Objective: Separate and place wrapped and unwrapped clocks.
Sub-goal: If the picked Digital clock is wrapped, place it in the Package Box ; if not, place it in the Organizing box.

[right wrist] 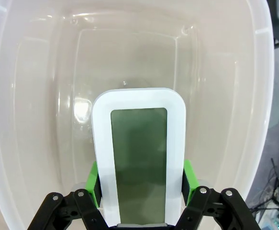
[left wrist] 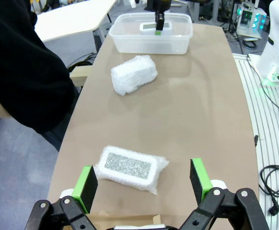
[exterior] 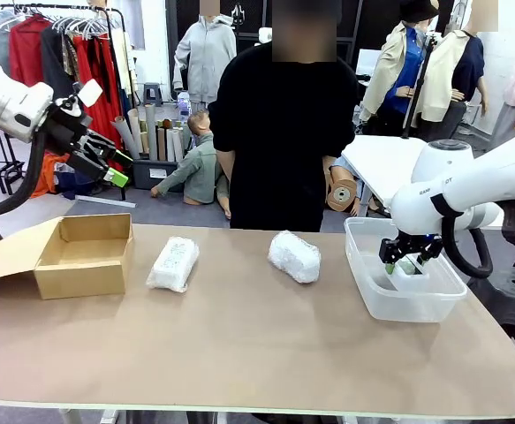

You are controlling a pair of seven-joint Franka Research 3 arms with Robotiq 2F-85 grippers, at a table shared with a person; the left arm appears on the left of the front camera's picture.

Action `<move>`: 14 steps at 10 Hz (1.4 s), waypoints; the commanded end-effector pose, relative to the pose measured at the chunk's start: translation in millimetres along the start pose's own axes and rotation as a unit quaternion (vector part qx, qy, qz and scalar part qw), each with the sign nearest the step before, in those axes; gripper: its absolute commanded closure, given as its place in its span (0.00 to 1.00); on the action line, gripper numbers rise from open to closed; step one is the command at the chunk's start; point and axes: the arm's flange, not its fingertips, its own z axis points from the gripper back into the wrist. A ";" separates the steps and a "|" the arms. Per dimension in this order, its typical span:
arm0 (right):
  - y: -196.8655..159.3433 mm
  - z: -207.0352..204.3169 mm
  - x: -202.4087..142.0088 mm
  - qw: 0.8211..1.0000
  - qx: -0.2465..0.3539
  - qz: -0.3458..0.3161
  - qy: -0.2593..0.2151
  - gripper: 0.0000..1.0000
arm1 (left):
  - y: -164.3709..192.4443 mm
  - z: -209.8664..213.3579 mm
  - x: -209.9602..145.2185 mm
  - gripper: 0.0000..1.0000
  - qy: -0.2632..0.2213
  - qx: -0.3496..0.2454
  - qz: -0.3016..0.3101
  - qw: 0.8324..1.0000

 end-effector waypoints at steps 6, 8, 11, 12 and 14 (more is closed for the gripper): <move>11.1 -16.7 -4.9 1.000 -0.021 -0.005 0.012 1.00 | -0.4 1.5 1.3 0.00 -0.001 0.001 -0.001 1.000; 12.8 -19.7 -6.5 1.000 -0.021 -0.005 0.017 1.00 | -0.4 1.5 1.3 0.00 -0.001 0.001 -0.001 1.000; 13.3 -20.7 -6.1 1.000 -0.020 -0.003 0.024 0.71 | -0.4 1.5 1.3 0.00 -0.001 0.001 -0.001 1.000; 14.0 -21.2 -6.8 0.999 -0.019 -0.004 0.026 0.53 | -0.4 1.5 1.3 0.00 -0.001 0.001 -0.001 1.000; 13.6 -20.6 -6.5 0.999 -0.020 -0.004 0.027 0.16 | -0.4 1.5 1.3 0.00 -0.001 0.001 -0.001 1.000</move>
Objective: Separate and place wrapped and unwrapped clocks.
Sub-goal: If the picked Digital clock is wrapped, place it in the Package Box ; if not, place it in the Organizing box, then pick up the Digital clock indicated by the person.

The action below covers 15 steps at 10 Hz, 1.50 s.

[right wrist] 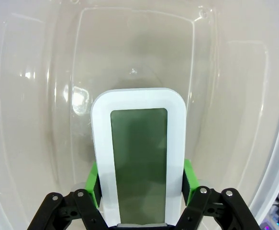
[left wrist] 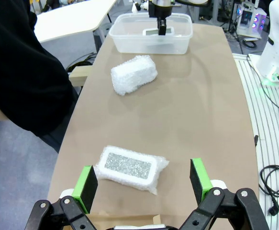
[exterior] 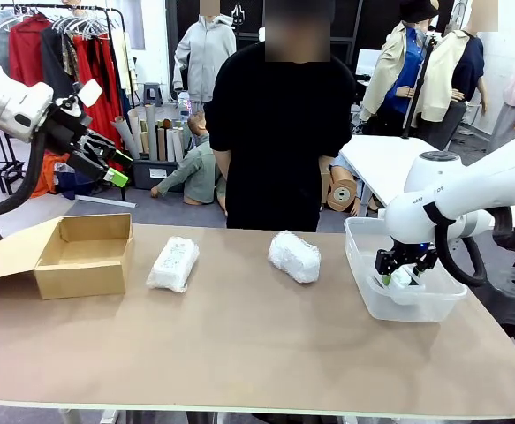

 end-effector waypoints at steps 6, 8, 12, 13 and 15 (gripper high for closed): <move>4.7 11.4 1.7 1.000 -0.016 -0.007 0.002 0.00 | -0.4 1.5 1.3 0.00 -0.001 0.001 -0.001 1.000; 2.9 28.0 5.5 1.000 -0.010 0.006 0.000 0.00 | -0.4 1.5 1.3 0.00 -0.001 0.001 -0.001 1.000; 0.8 51.4 8.3 0.999 -0.007 0.031 -0.009 0.00 | -0.4 1.5 1.3 0.00 -0.001 0.001 -0.001 1.000; 1.1 52.4 7.7 1.000 -0.008 0.028 -0.004 0.00 | -0.4 1.5 1.3 0.00 -0.001 0.001 -0.001 1.000; 1.8 47.2 7.2 1.000 -0.004 0.011 -0.012 0.00 | -0.4 1.5 1.3 0.00 -0.001 0.001 -0.001 1.000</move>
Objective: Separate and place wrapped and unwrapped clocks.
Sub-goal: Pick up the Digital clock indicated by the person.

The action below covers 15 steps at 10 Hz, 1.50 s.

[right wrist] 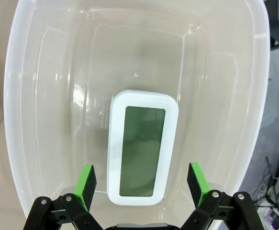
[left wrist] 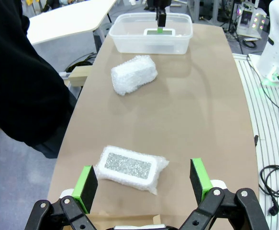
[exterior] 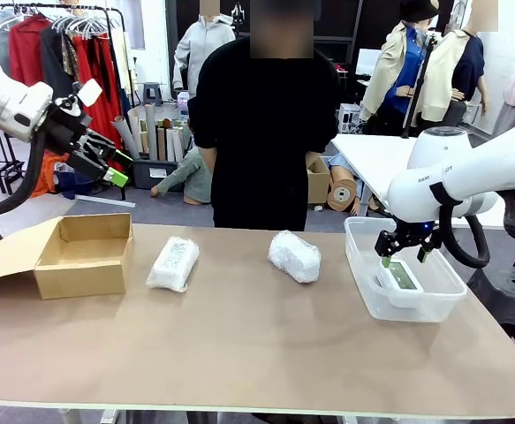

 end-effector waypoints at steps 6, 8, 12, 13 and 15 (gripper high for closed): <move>-6.3 28.1 -1.0 0.997 0.035 0.069 -0.019 0.00 | -0.4 1.6 1.3 0.00 -0.001 0.001 -0.001 1.000; -10.0 51.8 -1.8 0.990 0.055 0.127 -0.035 0.00 | -0.4 1.6 1.3 0.00 -0.001 0.001 -0.001 1.000; -13.0 105.5 -8.6 0.923 0.207 0.324 -0.029 0.00 | -0.4 1.6 1.3 0.00 -0.001 0.001 -0.001 1.000; -11.1 113.2 -13.1 0.894 0.241 0.374 -0.054 0.00 | -0.4 1.6 1.3 0.00 -0.001 0.001 -0.001 1.000; -8.7 127.3 -7.8 0.849 0.295 0.431 -0.078 0.00 | -0.4 1.6 1.3 0.00 -0.001 0.001 -0.001 1.000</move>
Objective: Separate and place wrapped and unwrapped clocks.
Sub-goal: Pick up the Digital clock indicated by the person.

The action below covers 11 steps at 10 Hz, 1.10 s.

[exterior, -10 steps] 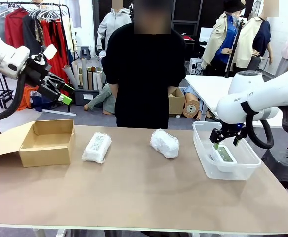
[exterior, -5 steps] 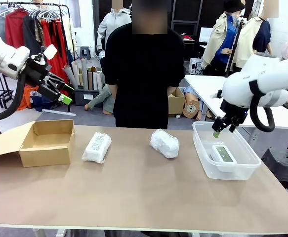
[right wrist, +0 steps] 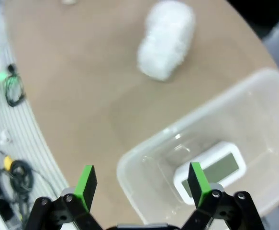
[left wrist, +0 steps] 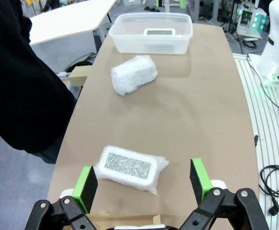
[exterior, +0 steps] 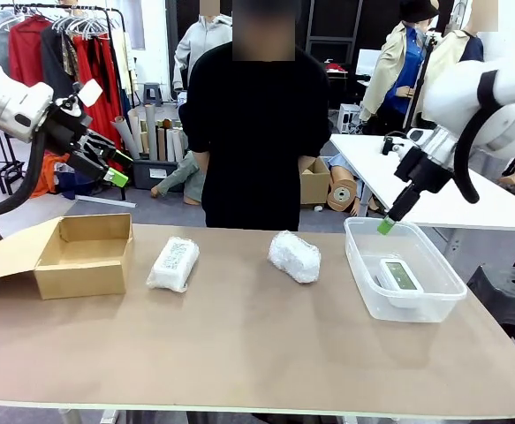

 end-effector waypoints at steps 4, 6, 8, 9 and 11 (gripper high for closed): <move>-9.4 27.6 19.2 0.972 0.084 0.191 -0.112 0.00 | -0.4 1.5 1.3 0.00 -0.001 0.001 -0.001 1.000; -17.0 36.6 33.1 0.962 0.094 0.201 -0.157 0.00 | -0.4 1.5 1.3 0.00 -0.001 0.001 -0.001 1.000; -19.8 52.7 36.7 0.950 0.078 0.225 -0.200 0.00 | -0.4 1.5 1.3 0.00 -0.001 0.001 -0.001 1.000; -21.9 62.8 37.6 0.945 0.071 0.236 -0.214 0.00 | -0.4 1.5 1.3 0.00 -0.001 0.001 -0.001 1.000; -26.2 76.9 36.9 0.940 0.065 0.247 -0.227 0.00 | -0.4 1.5 1.3 0.00 -0.001 0.001 -0.001 1.000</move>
